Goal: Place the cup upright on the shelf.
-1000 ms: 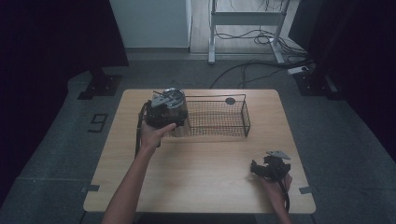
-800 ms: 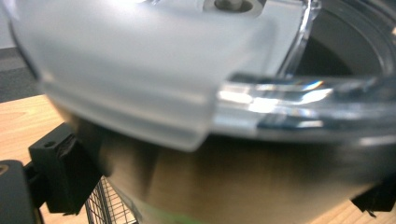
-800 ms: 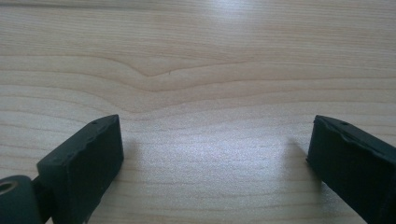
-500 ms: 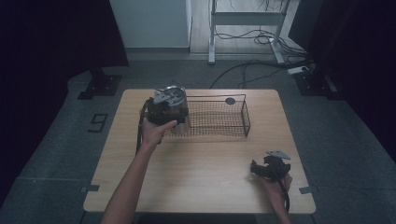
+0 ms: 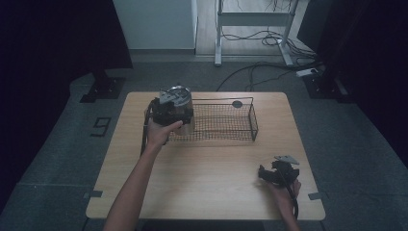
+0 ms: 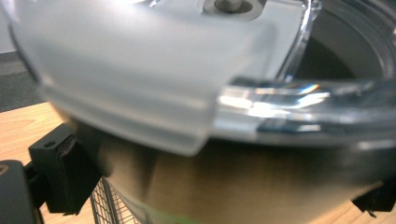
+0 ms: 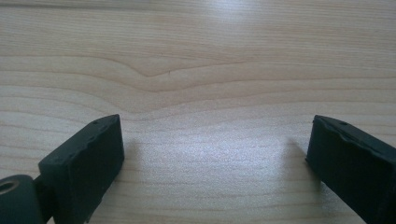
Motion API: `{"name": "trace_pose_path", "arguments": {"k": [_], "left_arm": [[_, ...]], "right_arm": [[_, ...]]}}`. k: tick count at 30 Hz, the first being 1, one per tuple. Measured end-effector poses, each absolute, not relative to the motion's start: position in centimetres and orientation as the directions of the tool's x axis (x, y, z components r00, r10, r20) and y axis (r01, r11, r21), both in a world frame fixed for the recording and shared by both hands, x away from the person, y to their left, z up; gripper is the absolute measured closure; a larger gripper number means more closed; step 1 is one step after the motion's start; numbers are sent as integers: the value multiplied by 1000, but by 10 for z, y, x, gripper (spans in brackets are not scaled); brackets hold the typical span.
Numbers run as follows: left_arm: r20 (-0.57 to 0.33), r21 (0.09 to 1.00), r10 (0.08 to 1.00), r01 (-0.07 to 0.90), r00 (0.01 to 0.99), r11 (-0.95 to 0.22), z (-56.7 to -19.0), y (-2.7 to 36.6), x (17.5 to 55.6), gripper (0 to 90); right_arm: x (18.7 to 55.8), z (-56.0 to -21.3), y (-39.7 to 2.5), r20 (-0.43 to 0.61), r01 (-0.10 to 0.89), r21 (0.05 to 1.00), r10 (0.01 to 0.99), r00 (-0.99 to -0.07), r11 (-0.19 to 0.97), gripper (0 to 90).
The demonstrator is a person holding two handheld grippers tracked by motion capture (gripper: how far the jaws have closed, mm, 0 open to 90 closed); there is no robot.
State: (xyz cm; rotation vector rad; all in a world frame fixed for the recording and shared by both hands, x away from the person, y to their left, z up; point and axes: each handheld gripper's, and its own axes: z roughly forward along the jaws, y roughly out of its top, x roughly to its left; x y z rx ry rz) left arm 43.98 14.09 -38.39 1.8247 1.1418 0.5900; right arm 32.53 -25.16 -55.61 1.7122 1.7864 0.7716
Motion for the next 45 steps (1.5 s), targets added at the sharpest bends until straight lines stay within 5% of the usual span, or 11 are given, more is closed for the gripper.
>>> {"name": "trace_pose_path", "arguments": {"k": [45], "left_arm": [[-36, 817, 916, 539, 398, -202, -423, 120, 498, 38]], "right_arm": [[325, -556, -252, 4, 687, 726, 999, -43, 27, 44]]}}
